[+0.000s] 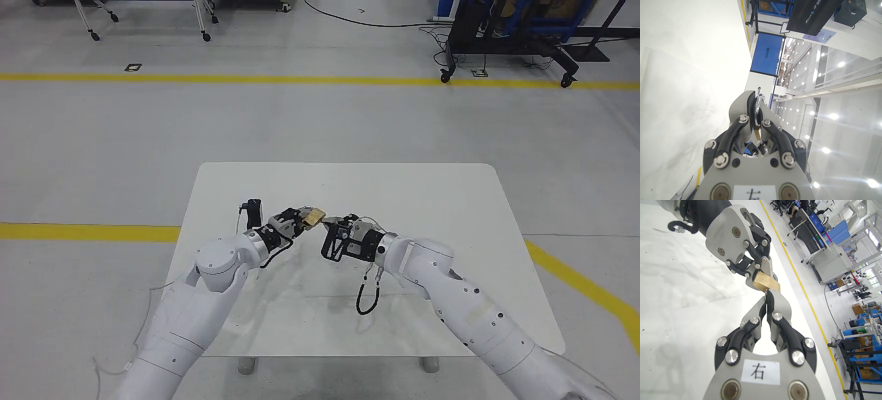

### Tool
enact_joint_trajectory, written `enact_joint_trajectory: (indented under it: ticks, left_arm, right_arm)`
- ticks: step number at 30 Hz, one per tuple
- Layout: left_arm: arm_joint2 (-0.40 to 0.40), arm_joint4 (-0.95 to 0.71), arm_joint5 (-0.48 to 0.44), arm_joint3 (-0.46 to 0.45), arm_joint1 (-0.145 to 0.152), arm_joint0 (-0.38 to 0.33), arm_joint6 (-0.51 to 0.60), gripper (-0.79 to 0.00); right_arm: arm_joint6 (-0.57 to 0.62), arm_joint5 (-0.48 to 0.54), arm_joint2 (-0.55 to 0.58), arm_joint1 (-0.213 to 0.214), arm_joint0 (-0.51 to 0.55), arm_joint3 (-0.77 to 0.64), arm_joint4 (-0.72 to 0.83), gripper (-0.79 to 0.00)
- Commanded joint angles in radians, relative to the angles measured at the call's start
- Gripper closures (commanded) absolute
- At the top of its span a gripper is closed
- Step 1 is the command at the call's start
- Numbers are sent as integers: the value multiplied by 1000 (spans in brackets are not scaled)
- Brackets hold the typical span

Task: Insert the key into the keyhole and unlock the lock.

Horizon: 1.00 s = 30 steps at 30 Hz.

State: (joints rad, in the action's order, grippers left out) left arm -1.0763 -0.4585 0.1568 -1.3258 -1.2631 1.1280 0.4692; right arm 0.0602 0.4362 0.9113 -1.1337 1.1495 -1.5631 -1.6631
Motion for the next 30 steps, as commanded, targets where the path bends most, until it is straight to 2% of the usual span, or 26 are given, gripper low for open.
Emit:
enact_joint_trajectory:
  ticks: [1,14,21,29,30]
  left_arm:
    - [0,19,-23,-6,0,6,-13,0]
    - [-12,89,-127,-38,0,37,-49,0]
    - [-23,148,-214,-50,2,60,-68,0]
    - [-37,160,-239,-63,3,78,-50,0]
    - [-38,157,-238,-63,3,78,-43,0]
  right_arm:
    - [-5,12,5,0,2,2,13,0]
    - [-9,86,35,-8,-4,24,153,0]
    - [-36,215,86,-9,-12,89,391,0]
    - [-25,281,118,-3,-19,104,440,0]
    - [-23,283,120,-2,-19,102,435,-74]
